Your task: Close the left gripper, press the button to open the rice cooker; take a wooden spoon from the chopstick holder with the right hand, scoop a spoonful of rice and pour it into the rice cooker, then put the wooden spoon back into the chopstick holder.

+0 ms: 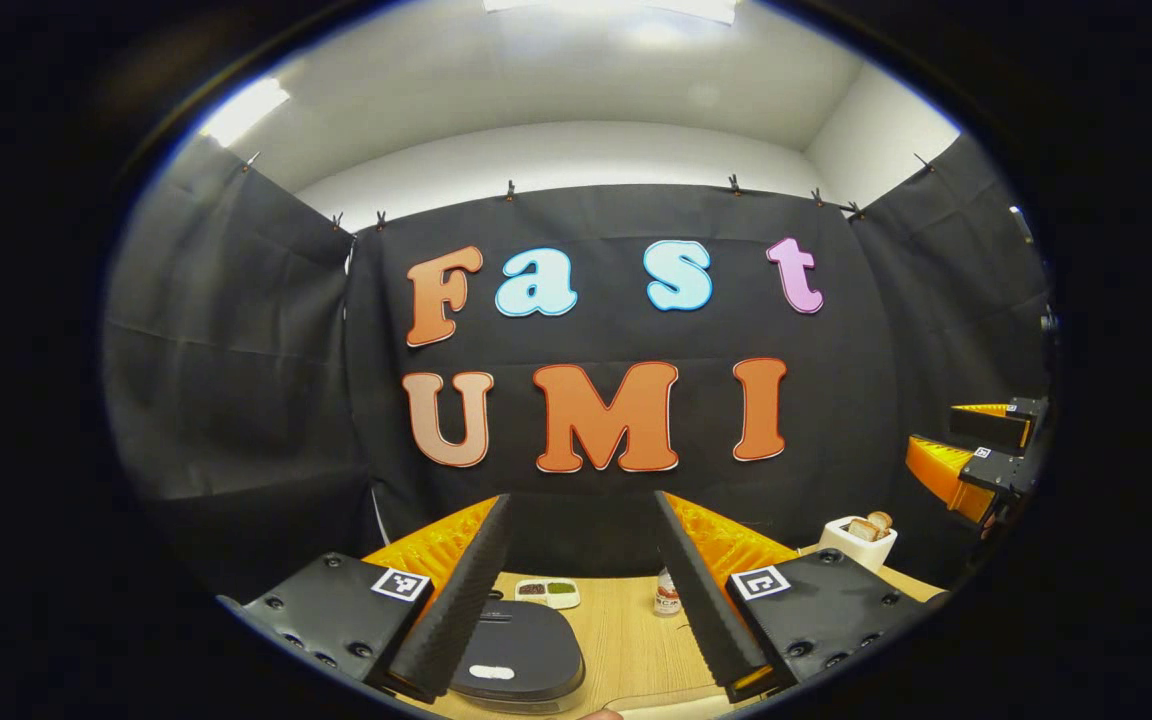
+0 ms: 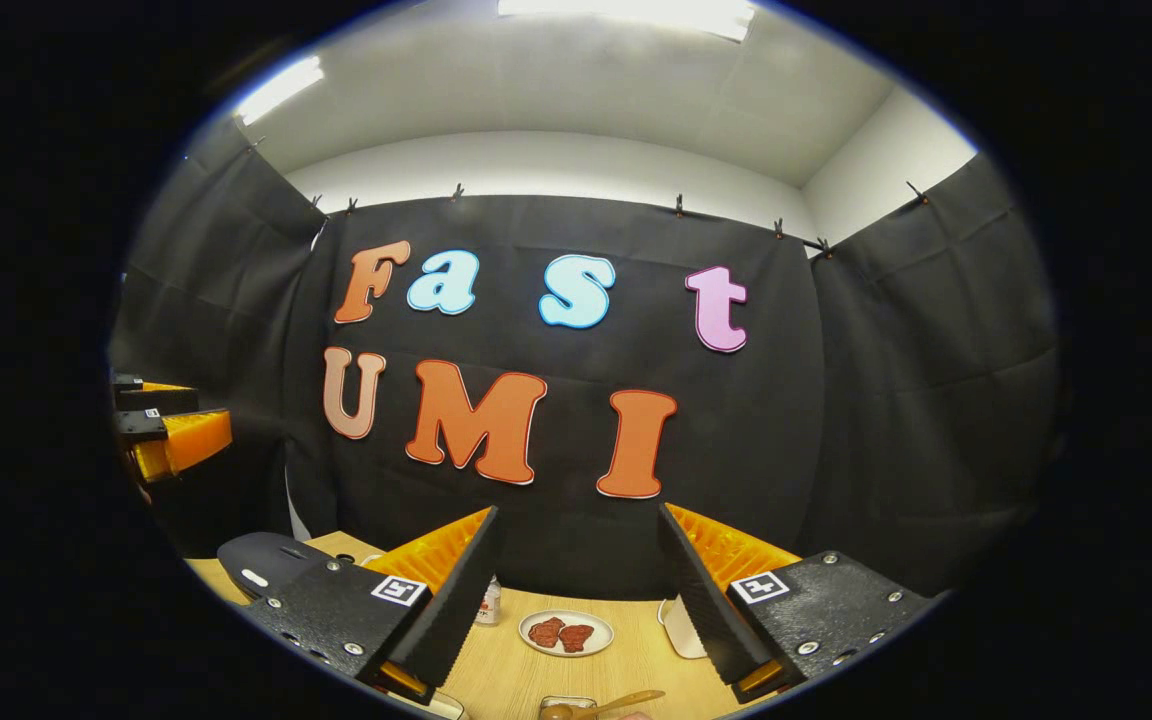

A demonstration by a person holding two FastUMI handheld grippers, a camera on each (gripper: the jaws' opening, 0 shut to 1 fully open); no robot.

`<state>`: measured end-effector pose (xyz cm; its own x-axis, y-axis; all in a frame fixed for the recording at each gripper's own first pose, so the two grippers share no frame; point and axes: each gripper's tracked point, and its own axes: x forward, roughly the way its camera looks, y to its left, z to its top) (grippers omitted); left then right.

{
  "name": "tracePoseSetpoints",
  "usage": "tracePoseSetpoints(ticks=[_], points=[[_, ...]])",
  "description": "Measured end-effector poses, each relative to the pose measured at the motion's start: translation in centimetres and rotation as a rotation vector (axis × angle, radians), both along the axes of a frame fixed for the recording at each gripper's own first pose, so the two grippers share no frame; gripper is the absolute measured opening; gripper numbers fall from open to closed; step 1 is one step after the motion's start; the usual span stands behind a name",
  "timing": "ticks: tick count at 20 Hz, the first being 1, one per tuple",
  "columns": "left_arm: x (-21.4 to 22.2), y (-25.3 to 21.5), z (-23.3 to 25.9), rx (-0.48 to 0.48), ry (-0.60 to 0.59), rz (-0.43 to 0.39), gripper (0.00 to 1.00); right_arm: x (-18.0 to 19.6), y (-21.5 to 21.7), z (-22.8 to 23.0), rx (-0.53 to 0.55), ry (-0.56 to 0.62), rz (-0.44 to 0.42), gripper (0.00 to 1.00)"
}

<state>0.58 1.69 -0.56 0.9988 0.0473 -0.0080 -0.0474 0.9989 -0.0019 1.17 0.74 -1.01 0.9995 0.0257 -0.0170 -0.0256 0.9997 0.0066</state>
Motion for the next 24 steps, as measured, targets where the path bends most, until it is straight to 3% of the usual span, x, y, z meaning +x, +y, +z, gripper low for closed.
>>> tracePoseSetpoints(ticks=[5, 12, 15, 19, 22, 24], points=[[0.4, 1.9, -0.1, 0.019, 0.005, 0.026, 0.91, -0.2, -0.7, -0.9, -0.001, 0.023, -0.017, 0.95], [1.7, 8.3, -2.3, 0.046, 0.065, 0.109, 0.92, -0.2, -1.7, -2.5, -0.004, 0.061, -0.052, 0.95], [2.5, 9.2, -4.8, 0.029, 0.142, 0.091, 0.73, 0.3, -2.5, -3.7, -0.009, 0.084, -0.071, 0.95], [3.3, 9.6, -10.1, -0.045, 0.341, 0.061, 0.06, -0.8, -4.5, -5.0, -0.011, 0.11, -0.101, 0.95], [3.3, 10.3, -15.2, -0.091, 0.539, 0.062, 0.07, -0.7, -5.3, -6.2, -0.007, 0.136, -0.125, 0.95], [3.5, 9.7, -17.8, -0.149, 0.665, 0.038, 0.02, -0.8, -6.1, -7.3, -0.009, 0.16, -0.144, 0.95]])
